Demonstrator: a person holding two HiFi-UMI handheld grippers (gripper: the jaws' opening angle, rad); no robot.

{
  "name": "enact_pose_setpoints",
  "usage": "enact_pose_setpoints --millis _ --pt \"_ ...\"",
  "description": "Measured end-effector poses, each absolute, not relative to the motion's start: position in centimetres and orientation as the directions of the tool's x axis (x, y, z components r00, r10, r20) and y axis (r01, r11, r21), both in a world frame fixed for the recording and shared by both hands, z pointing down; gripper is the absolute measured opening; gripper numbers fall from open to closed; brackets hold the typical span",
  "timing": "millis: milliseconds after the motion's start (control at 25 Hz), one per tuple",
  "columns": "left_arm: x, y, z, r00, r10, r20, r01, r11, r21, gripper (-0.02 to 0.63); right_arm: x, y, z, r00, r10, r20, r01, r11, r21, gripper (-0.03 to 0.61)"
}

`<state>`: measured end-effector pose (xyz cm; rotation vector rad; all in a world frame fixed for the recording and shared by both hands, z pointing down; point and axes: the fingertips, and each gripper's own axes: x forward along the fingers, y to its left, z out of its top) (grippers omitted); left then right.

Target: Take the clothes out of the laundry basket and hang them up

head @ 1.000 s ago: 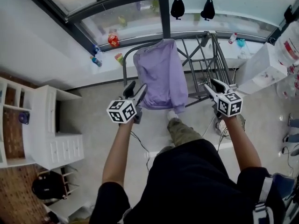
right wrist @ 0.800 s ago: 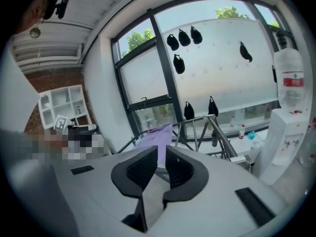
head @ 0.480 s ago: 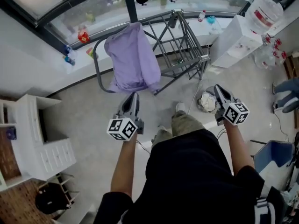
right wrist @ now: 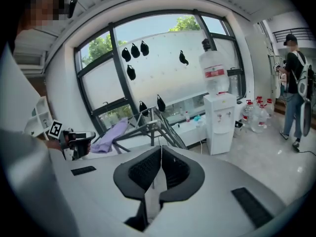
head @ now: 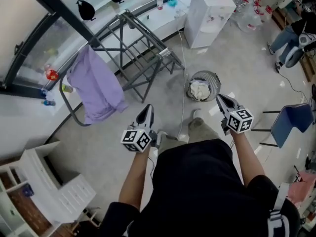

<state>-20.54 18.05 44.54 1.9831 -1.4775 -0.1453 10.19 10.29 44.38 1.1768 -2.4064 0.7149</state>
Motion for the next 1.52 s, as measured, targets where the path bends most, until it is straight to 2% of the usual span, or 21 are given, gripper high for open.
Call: enact_pose_setpoints --millis 200,640,920,1080,1200,1520 --pt "-10.8 12.1 46.2 0.445 -0.827 0.343 -0.826 -0.232 0.514 0.014 17.8 7.8 49.8 -0.566 -0.587 0.579 -0.819 0.484 -0.309 0.003" --pt "6.1 2.7 50.6 0.491 -0.741 0.457 -0.835 -0.252 0.489 0.014 28.6 -0.9 61.2 -0.59 -0.455 0.667 -0.793 0.484 -0.371 0.005" --pt "8.6 -0.7 54.2 0.467 -0.739 0.486 -0.851 -0.226 0.474 0.014 28.6 -5.5 71.3 -0.569 -0.382 0.729 -0.792 0.494 -0.359 0.006" --pt "9.5 -0.7 58.5 0.491 -0.708 0.506 -0.837 -0.225 0.498 0.014 27.2 -6.1 78.2 -0.529 -0.373 0.762 -0.823 0.446 -0.352 0.064" --pt "10.3 -3.0 63.1 0.537 -0.673 0.508 -0.812 -0.249 0.528 0.014 26.0 -8.2 84.2 -0.503 -0.352 0.789 -0.838 0.421 -0.347 0.078" --pt "12.2 -5.9 74.4 0.625 -0.597 0.503 -0.766 -0.346 0.542 0.014 24.1 -7.9 101.9 -0.434 -0.125 0.892 -0.722 0.64 -0.261 0.109"
